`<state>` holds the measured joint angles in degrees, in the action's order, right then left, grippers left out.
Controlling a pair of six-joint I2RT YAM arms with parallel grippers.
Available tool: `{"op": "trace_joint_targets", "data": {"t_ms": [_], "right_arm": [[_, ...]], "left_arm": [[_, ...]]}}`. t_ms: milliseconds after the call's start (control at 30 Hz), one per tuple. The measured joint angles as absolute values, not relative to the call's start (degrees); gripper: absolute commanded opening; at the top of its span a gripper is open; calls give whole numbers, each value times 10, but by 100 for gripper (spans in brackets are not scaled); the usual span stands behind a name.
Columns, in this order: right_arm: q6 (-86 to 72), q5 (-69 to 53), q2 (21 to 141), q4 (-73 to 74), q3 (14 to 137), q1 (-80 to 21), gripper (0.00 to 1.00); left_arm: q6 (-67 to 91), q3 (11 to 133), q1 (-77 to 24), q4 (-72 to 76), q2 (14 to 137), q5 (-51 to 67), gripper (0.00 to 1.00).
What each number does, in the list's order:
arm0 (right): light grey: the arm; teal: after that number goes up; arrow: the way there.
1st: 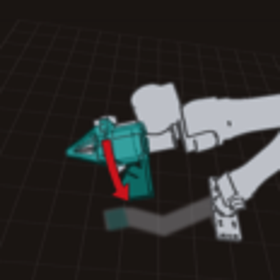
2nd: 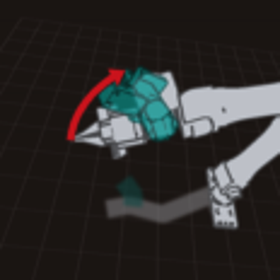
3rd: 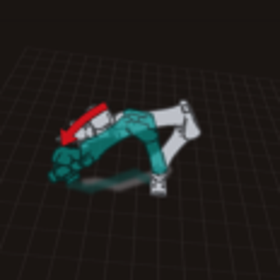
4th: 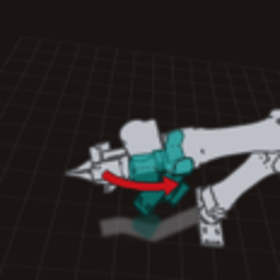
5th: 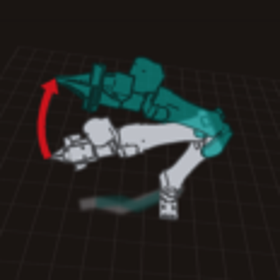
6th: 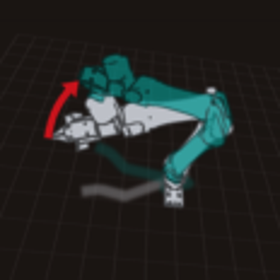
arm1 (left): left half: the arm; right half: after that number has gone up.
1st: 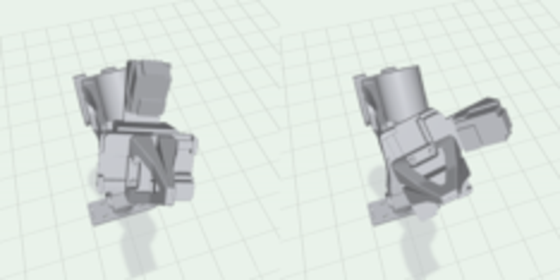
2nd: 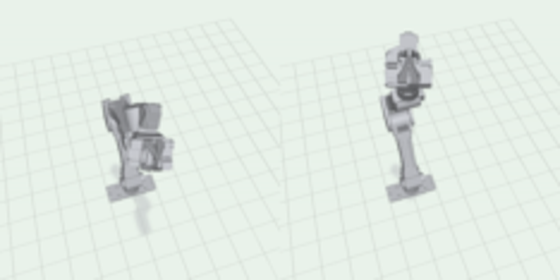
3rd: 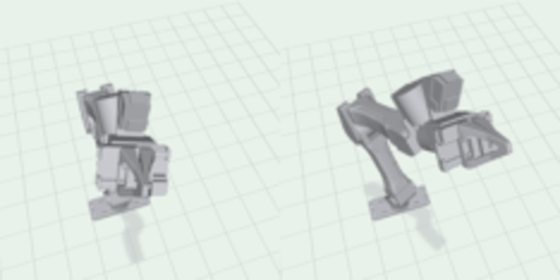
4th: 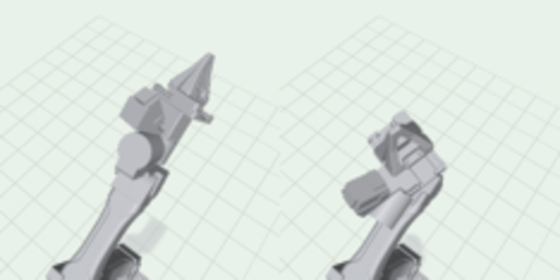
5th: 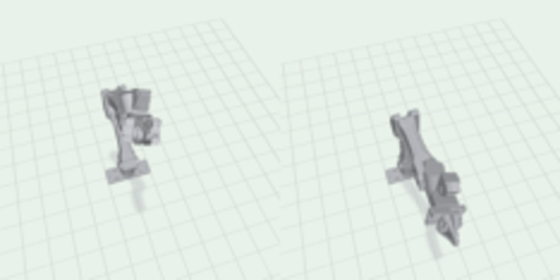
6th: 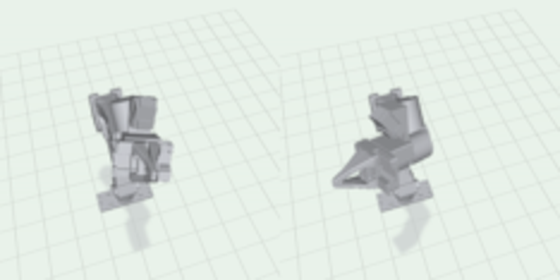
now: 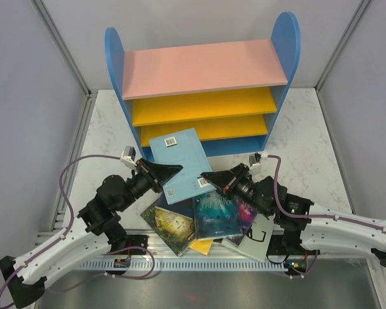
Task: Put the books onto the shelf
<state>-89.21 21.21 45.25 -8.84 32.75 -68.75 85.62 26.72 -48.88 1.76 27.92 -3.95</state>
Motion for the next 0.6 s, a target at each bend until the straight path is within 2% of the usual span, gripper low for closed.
{"op": "trace_joint_targets", "data": {"t_ms": [133,367,600], "right_arm": [[-888,234,412,-49,337,-690,0],[-872,229,354,8,347,-683,0],[-837,189,355,72,397,-628,0]], "left_arm": [[850,310,-489,18,327,-13,9],[821,364,-500,-6,364,36,26],[806,376,-499,-13,364,48,26]]}}
